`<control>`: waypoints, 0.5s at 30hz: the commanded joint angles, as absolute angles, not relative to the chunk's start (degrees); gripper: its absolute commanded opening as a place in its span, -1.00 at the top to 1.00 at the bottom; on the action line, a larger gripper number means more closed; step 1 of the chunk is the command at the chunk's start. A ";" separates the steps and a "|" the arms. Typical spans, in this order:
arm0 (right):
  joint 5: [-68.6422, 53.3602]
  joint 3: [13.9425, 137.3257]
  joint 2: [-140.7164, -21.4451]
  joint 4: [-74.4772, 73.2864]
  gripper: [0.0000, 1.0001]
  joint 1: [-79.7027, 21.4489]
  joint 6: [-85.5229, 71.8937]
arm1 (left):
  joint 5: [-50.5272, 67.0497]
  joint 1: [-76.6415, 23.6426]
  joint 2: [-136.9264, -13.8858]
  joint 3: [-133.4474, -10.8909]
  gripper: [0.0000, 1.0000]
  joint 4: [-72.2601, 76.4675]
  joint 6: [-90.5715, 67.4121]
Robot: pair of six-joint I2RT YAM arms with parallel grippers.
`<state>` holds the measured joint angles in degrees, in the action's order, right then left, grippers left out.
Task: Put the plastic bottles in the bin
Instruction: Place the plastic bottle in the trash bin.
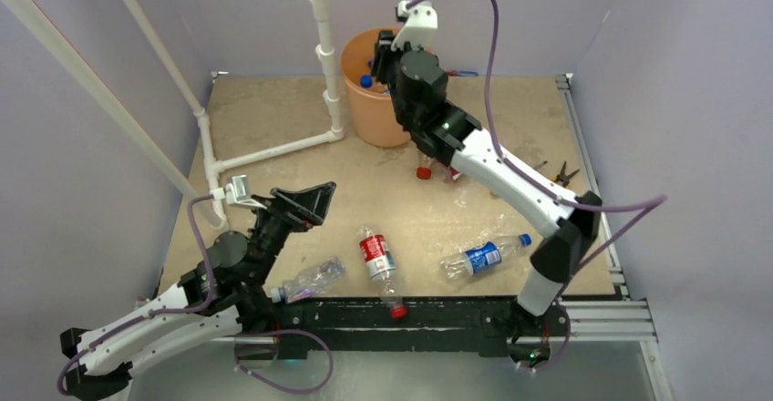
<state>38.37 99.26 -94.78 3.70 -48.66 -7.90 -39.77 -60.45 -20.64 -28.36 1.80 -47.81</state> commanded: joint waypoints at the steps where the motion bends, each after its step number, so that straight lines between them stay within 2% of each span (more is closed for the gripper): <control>1: 40.11 112.92 -101.52 3.28 1.00 -43.53 -3.16 | -39.80 -60.39 -19.32 -29.07 -0.99 -7.51 -50.59; 6: 35.50 125.57 -111.71 0.54 1.00 -38.34 -3.24 | -40.06 -60.38 -15.81 -24.75 -0.99 -5.31 -51.63; 10: 32.94 139.34 -122.54 -7.39 1.00 -34.74 -4.32 | -40.25 -60.38 -15.05 -23.19 -0.99 -3.71 -51.39; 15: 31.55 139.25 -125.37 -4.56 1.00 -33.11 -3.17 | -39.94 -60.38 -17.23 -23.22 -0.99 -4.56 -50.24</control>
<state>33.87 138.54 -124.73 -3.75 -33.69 -4.43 -39.90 -60.45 -15.81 -23.51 -5.23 -50.52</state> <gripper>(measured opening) 0.406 0.993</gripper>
